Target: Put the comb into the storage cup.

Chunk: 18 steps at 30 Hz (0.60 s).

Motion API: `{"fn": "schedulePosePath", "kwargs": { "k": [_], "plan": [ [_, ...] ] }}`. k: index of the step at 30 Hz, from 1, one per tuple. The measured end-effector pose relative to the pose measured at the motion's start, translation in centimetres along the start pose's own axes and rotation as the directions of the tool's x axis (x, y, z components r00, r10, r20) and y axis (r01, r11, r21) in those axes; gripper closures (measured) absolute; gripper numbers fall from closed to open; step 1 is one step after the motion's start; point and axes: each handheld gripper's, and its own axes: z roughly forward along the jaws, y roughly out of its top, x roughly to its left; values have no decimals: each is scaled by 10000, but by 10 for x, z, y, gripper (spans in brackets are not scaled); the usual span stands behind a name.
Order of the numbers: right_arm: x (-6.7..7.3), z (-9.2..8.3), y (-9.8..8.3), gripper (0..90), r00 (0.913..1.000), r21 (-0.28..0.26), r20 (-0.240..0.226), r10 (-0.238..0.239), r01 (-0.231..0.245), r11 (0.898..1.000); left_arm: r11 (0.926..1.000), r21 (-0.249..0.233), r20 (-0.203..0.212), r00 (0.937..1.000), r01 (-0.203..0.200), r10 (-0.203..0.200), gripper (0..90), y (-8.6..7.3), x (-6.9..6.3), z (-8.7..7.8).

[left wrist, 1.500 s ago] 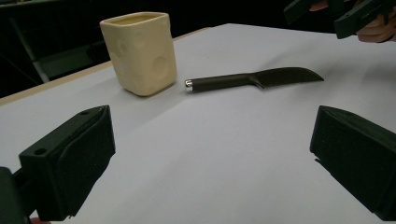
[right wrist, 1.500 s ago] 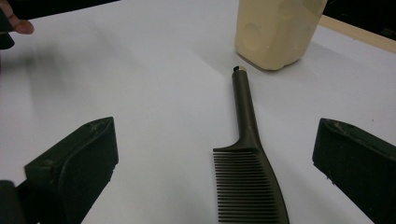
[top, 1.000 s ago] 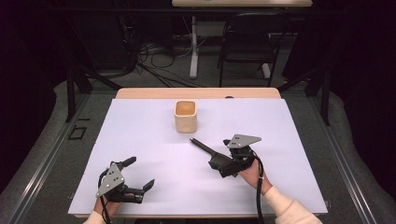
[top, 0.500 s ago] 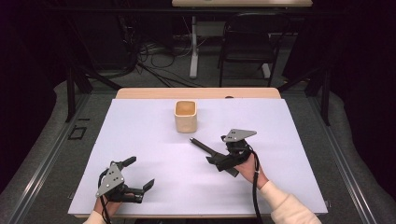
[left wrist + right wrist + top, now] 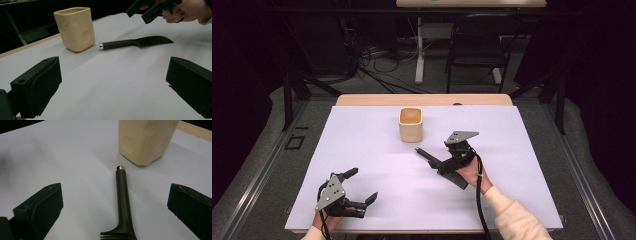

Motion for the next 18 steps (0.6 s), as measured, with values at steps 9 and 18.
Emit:
{"fn": "schedulePosePath", "kwargs": {
  "k": [9,18],
  "plan": [
    [-11,17,9,82,9998,238,151,109,-112,9997,10000,-33,-36,10000,55,-56,1,0,1,-1],
    [-16,28,16,389,9985,345,499,241,-258,9991,10000,-23,-47,10000,56,-56,1,0,1,-1]
  ]
}}
